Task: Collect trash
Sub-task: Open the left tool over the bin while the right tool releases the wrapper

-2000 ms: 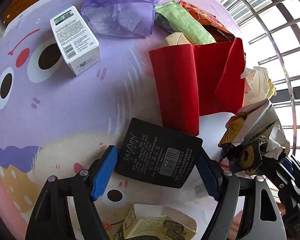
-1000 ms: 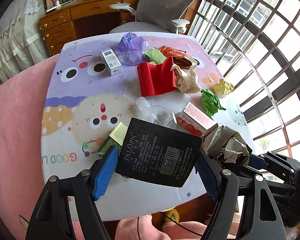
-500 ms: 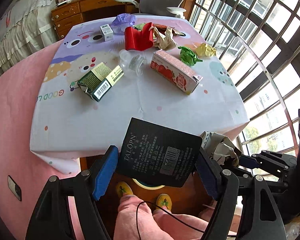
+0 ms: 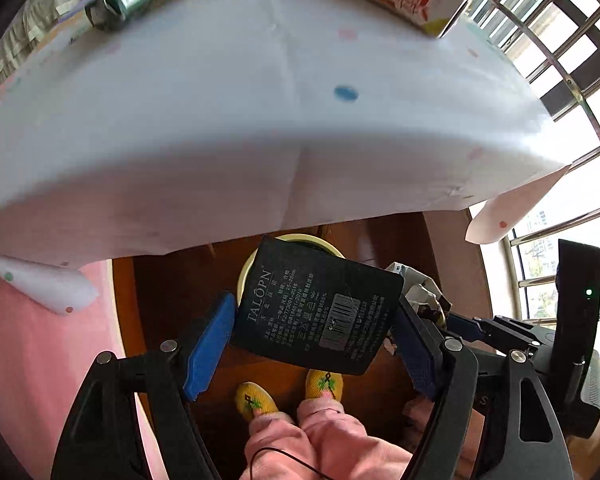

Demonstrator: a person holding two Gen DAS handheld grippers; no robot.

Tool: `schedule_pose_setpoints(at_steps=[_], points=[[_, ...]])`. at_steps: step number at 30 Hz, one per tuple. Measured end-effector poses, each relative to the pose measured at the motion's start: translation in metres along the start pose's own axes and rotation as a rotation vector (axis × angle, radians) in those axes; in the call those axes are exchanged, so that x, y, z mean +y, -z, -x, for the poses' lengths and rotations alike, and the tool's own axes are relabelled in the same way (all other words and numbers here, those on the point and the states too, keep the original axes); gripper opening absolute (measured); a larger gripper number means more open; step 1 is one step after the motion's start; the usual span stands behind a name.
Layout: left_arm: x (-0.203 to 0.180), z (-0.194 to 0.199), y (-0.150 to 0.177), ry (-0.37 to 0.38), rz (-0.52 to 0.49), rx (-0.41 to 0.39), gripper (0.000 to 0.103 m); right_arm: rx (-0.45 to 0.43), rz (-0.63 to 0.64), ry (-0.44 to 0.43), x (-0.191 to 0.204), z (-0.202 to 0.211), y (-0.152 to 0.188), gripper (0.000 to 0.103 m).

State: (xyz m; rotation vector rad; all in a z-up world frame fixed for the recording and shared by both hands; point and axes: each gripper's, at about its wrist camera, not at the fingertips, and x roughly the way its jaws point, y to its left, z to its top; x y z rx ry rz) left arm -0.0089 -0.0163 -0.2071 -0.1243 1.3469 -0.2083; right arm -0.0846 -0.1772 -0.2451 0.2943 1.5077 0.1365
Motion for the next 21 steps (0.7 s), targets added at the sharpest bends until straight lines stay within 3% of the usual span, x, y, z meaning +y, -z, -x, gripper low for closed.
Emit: schedule_pose_setpoints(at_steps=[7, 10, 11, 12, 16, 21], points=[[0.046, -0.137, 0.013, 0.096, 0.073, 0.057, 0.08, 0.048, -0.038, 0.012, -0.027, -0.132, 0.002, 0.026], [0.06, -0.172, 0.018, 0.109, 0.068, 0.059, 0.081, 0.048, -0.04, 0.01, -0.031, -0.162, 0.001, 0.048], [0.064, -0.179, 0.02, 0.122, 0.07, 0.05, 0.086, 0.042, -0.042, 0.01, -0.031, -0.168, -0.002, 0.062], [0.068, -0.185, 0.02, 0.133, 0.073, 0.042, 0.089, 0.037, -0.047, 0.009, -0.033, -0.172, -0.002, 0.064], [0.077, -0.191, 0.026, 0.146, 0.08, 0.004, 0.093, 0.032, -0.09, 0.003, -0.034, -0.18, -0.005, 0.065], [0.074, -0.167, 0.033, 0.13, 0.058, -0.046, 0.094, -0.029, -0.091, -0.012, -0.023, -0.152, 0.001, 0.065]])
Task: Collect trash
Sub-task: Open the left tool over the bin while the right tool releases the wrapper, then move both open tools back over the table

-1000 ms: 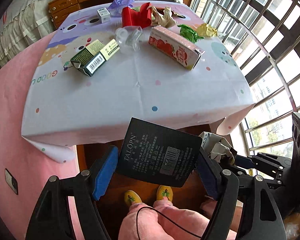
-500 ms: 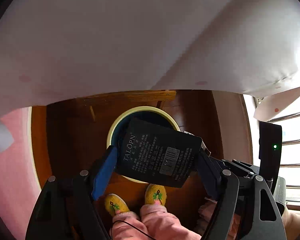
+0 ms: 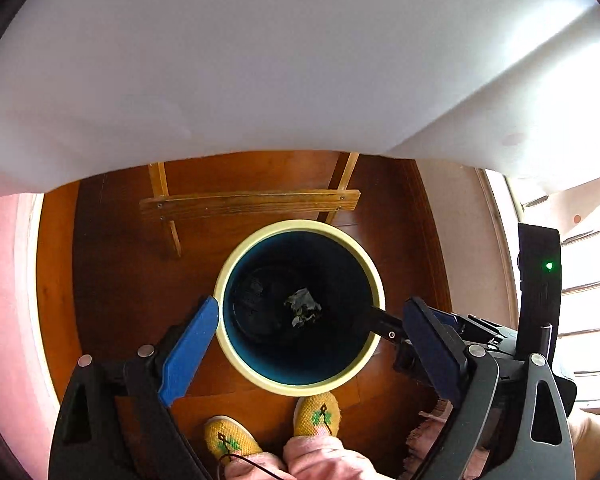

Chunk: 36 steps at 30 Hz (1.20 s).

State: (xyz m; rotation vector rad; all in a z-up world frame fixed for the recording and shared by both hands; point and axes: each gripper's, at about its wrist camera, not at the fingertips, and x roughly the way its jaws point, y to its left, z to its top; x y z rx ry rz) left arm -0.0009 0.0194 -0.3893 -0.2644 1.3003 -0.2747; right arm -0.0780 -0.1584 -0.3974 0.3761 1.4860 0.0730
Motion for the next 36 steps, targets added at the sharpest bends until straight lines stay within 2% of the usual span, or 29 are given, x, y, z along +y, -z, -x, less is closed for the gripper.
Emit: schedule_pose_setpoints(at_steps=[7, 10, 15, 20, 26, 32, 36], points=[[-0.024, 0.062, -0.004, -0.028, -0.062, -0.036, 0.094, -0.027, 0.053, -0.001, 0.032, 0.077, 0.009, 0.065], [-0.037, 0.105, -0.009, -0.045, -0.09, -0.048, 0.094, -0.037, 0.068, -0.016, 0.046, 0.124, 0.013, 0.066], [-0.062, 0.194, -0.016, -0.019, -0.112, -0.067, 0.094, -0.084, 0.071, -0.042, 0.072, 0.214, 0.021, 0.066], [-0.084, 0.284, -0.021, 0.009, -0.142, -0.121, 0.094, -0.174, 0.084, -0.072, 0.104, 0.301, 0.026, 0.066], [-0.114, 0.391, -0.039, 0.053, -0.214, -0.234, 0.094, -0.323, 0.087, -0.104, 0.14, 0.388, 0.026, 0.066], [-0.147, 0.455, -0.06, 0.062, -0.321, -0.302, 0.094, -0.467, 0.086, -0.106, 0.156, 0.457, 0.01, 0.066], [-0.164, 0.475, -0.074, 0.106, -0.354, -0.339, 0.094, -0.512, 0.088, -0.087, 0.157, 0.481, 0.0, 0.066]])
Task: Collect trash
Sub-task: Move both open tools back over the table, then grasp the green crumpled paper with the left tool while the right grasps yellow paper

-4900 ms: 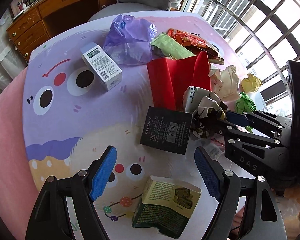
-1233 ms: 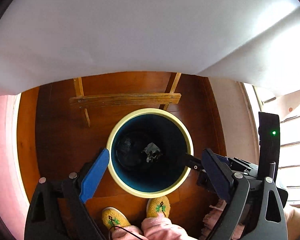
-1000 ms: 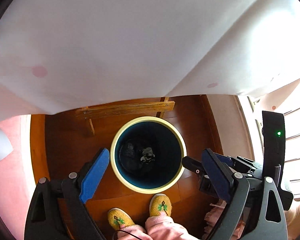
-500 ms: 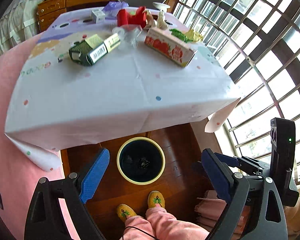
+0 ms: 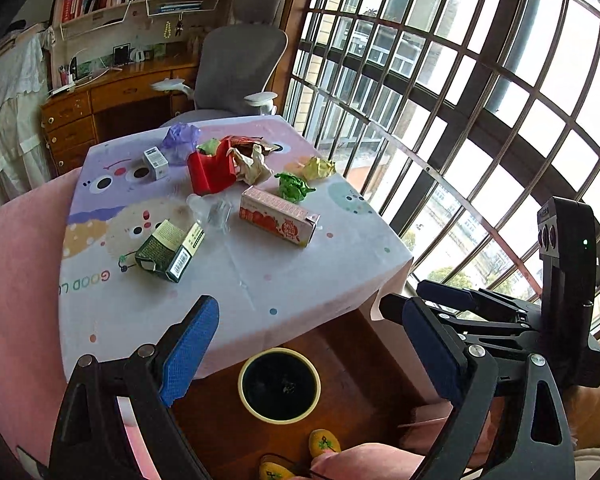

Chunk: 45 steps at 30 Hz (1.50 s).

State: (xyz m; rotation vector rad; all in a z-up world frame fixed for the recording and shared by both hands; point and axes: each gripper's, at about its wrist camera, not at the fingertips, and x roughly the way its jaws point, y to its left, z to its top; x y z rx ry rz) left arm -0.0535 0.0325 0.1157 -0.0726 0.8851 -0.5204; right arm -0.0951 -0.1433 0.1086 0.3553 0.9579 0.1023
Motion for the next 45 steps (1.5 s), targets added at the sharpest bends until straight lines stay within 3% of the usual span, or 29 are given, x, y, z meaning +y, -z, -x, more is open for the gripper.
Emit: schedule_pose_setpoints(at_steps=[4, 11, 16, 20, 27, 33, 40, 45], points=[[0.0, -0.002, -0.017, 0.023, 0.018, -0.018, 0.094, -0.017, 0.005, 0.004, -0.004, 0.005, -0.015, 0.066], [0.021, -0.042, -0.062, -0.037, 0.102, -0.016, 0.094, -0.012, 0.019, -0.01, -0.039, -0.02, -0.055, 0.066], [0.031, -0.107, -0.107, -0.079, 0.151, 0.025, 0.094, 0.006, 0.048, -0.032, -0.083, -0.059, -0.111, 0.066], [0.029, -0.171, -0.151, -0.13, 0.209, 0.054, 0.083, 0.05, 0.088, -0.045, -0.127, -0.098, -0.17, 0.065], [0.016, -0.295, -0.213, -0.225, 0.283, 0.166, 0.082, 0.151, 0.169, -0.046, -0.204, -0.167, -0.265, 0.065], [0.023, -0.39, -0.228, -0.282, 0.368, 0.296, 0.078, 0.274, 0.169, -0.05, -0.254, -0.246, -0.309, 0.065], [0.04, -0.465, -0.221, -0.34, 0.411, 0.425, 0.071, 0.371, 0.154, -0.078, -0.27, -0.318, -0.316, 0.064], [0.052, -0.5, -0.218, -0.355, 0.438, 0.47, 0.068, 0.413, 0.126, -0.103, -0.274, -0.353, -0.315, 0.064]])
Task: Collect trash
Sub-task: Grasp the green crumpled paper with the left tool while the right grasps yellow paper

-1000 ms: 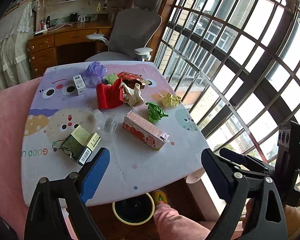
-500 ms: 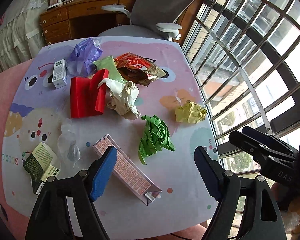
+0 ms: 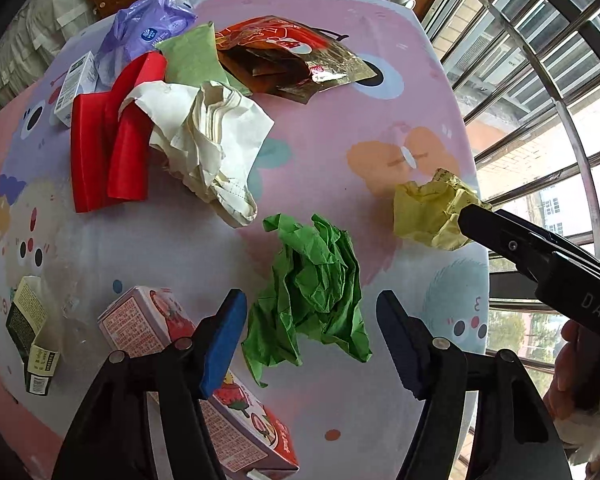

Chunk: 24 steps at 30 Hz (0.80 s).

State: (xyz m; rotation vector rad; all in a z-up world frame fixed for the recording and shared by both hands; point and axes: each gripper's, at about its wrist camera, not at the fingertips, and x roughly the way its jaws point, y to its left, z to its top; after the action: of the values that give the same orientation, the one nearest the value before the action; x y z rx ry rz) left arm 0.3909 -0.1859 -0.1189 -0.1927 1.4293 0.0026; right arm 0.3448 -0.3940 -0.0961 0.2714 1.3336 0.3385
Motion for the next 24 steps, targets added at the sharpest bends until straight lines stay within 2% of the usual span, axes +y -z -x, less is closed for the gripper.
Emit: schedule_pose_setpoints(at_steps=[6, 11, 13, 15, 17, 24], points=[[-0.007, -0.029, -0.009, -0.042, 0.004, 0.058, 0.059, 0.011, -0.058, -0.061, -0.008, -0.027, -0.013, 0.064], [-0.01, -0.043, -0.015, -0.03, 0.018, 0.08, 0.05, 0.009, -0.061, -0.098, -0.004, -0.035, -0.019, 0.064], [-0.014, -0.043, -0.016, -0.02, 0.01, 0.075, 0.045, 0.027, -0.048, -0.131, 0.002, -0.039, -0.019, 0.06], [-0.017, -0.043, -0.017, -0.011, 0.001, 0.07, 0.039, 0.039, -0.035, -0.181, 0.011, -0.041, -0.016, 0.042], [-0.02, -0.04, -0.017, -0.002, -0.006, 0.06, 0.036, 0.04, -0.019, -0.204, 0.023, -0.042, -0.015, 0.031], [-0.021, -0.002, -0.011, 0.028, -0.028, -0.023, 0.035, 0.005, 0.016, -0.186, 0.048, -0.015, -0.007, 0.029]])
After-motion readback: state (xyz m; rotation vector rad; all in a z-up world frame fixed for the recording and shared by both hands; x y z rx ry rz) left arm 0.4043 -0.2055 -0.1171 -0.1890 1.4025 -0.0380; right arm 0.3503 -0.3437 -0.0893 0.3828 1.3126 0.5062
